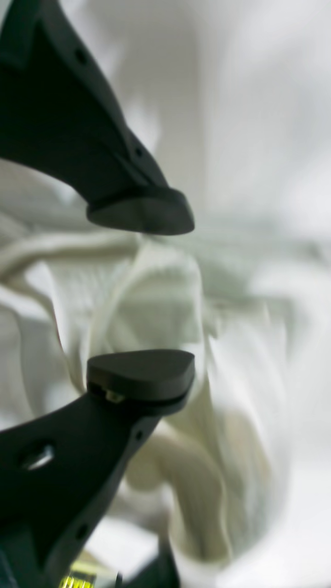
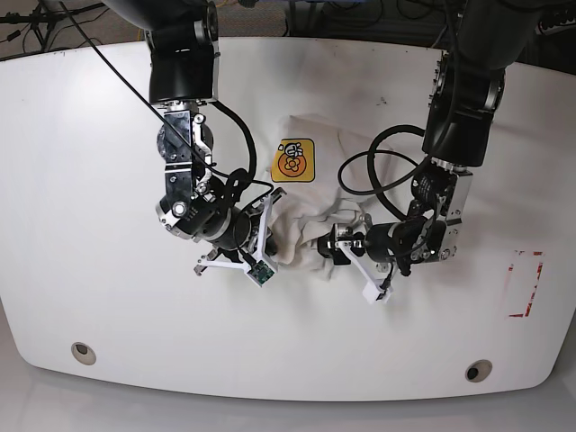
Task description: Fold the T-shirt properly
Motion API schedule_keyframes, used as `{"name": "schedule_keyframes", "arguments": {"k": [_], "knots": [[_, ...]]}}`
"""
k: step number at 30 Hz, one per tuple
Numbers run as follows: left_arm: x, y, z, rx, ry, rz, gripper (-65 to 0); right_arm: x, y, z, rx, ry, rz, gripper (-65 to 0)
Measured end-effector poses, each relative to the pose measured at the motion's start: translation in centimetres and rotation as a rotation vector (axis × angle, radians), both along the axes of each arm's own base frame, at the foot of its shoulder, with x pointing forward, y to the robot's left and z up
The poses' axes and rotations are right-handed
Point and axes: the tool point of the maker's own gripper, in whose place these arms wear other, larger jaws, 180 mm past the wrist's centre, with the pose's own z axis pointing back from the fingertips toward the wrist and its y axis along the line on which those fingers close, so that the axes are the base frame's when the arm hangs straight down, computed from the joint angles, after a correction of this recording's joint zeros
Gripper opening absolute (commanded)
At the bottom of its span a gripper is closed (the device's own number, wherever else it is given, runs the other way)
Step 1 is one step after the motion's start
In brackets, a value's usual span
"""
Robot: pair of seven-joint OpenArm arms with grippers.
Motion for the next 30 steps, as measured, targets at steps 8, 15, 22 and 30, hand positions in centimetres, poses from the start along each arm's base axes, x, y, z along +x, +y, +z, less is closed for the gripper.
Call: {"name": "schedule_keyframes", "arguments": {"k": [8, 15, 22, 30], "knots": [[-0.1, 0.1, -0.3, -0.005, 0.011, 0.005, -27.6, -0.2, 0.0, -0.2, 0.0, 0.005, 0.0, -65.0], [-0.7, 0.5, -1.6, 0.002, 0.054, 0.015, -38.9, -0.1, -0.2, -0.2, 0.002, 0.006, -0.006, -65.0], [-0.8, 0.5, -1.7, 0.002, 0.056, 0.016, -57.4, 0.2, -1.3, -0.1, 0.017, 0.007, -0.043, -65.0], [-0.7, 0.4, -1.6, -0.002, 0.054, 0.016, -61.9, 0.2, -1.4, -0.1, 0.015, 0.006, -0.045, -65.0]]}}
